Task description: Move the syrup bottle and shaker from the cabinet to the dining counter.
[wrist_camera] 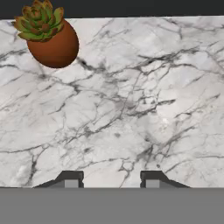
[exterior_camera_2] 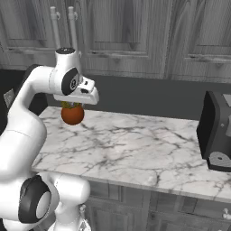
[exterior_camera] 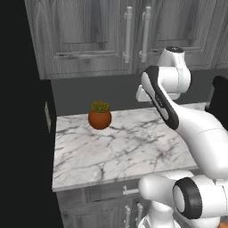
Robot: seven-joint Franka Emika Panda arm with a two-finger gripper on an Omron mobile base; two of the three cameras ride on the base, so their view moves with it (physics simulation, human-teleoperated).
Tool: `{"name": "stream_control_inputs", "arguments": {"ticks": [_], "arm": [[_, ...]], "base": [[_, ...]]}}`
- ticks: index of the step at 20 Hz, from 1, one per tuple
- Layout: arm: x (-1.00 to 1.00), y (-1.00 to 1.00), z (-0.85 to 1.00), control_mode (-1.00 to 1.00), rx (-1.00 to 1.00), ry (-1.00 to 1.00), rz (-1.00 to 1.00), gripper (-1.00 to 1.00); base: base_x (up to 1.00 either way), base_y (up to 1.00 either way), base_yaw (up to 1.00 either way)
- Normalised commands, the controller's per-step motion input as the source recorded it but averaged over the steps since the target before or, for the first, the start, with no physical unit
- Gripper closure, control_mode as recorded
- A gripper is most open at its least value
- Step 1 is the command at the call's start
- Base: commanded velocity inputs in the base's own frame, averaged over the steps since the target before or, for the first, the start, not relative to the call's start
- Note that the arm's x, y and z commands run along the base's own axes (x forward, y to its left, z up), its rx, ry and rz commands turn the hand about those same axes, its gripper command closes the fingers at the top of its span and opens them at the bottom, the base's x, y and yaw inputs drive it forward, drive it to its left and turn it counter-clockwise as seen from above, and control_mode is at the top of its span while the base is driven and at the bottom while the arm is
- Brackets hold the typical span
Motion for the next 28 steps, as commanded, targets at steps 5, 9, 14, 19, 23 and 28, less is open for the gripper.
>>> {"name": "stream_control_inputs", "arguments": {"ticks": [5, 9, 14, 19, 23, 28], "arm": [[-0.38, 0.0, 0.35, -1.0, 0.0, -0.18, 0.01, -1.0], [-0.27, 0.0, 0.8, -1.0, -0.01, -0.62, 0.0, -1.0], [-0.06, 0.0, 0.95, -1.0, 0.0, -0.72, 0.0, -1.0], [0.05, 0.03, 0.78, -1.0, 0.0, -0.61, 0.0, -1.0], [0.15, 0.0, 0.4, -1.0, 0.0, -0.32, 0.02, -1.0], [0.25, 0.05, 0.08, -1.0, 0.0, -0.11, 0.01, -1.0]], "base": [[0.0, 0.0, 0.0], [0.0, 0.0, 0.0], [0.0, 0.0, 0.0], [0.0, 0.0, 0.0], [0.0, 0.0, 0.0], [0.0, 0.0, 0.0]]}}
